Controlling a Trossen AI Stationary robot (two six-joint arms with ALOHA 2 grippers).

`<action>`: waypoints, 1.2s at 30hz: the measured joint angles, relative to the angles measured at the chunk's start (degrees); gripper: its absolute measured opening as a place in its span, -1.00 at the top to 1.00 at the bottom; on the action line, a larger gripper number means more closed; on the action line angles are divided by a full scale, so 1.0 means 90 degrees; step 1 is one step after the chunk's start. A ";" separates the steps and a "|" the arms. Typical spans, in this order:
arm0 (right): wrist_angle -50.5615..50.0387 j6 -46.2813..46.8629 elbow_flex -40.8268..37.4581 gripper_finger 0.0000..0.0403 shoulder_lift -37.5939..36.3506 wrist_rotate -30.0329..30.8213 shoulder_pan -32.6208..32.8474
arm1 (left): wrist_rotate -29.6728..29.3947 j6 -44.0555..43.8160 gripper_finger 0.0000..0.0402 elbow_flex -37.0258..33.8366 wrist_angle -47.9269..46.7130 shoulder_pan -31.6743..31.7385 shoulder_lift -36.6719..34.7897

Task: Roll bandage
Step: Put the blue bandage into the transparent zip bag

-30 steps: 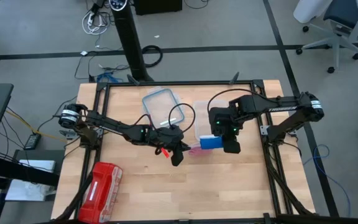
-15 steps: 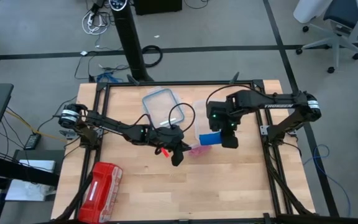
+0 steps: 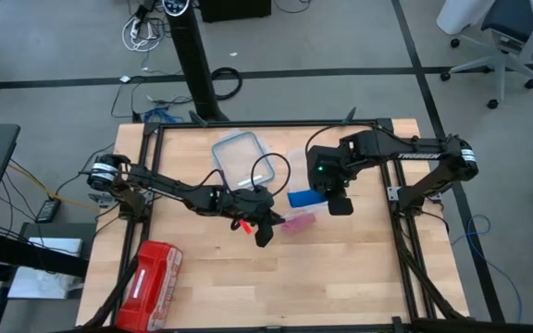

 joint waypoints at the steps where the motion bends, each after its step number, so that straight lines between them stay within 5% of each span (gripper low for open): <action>1: 0.0027 -0.0123 0.0000 0.44 0.0000 -0.0015 0.0010 | 0.0002 -0.0031 1.00 0.0000 0.0005 0.0000 0.0000; 25: -0.0586 -0.0894 -0.0005 0.44 0.0857 -0.0100 0.0309 | 0.0164 -0.0835 1.00 0.0000 -0.0001 0.0000 0.0000; 36: -0.0442 -0.0371 -0.0005 0.44 0.0857 0.0261 0.0160 | 0.0146 -0.0827 0.99 0.0000 0.0016 0.0000 0.0000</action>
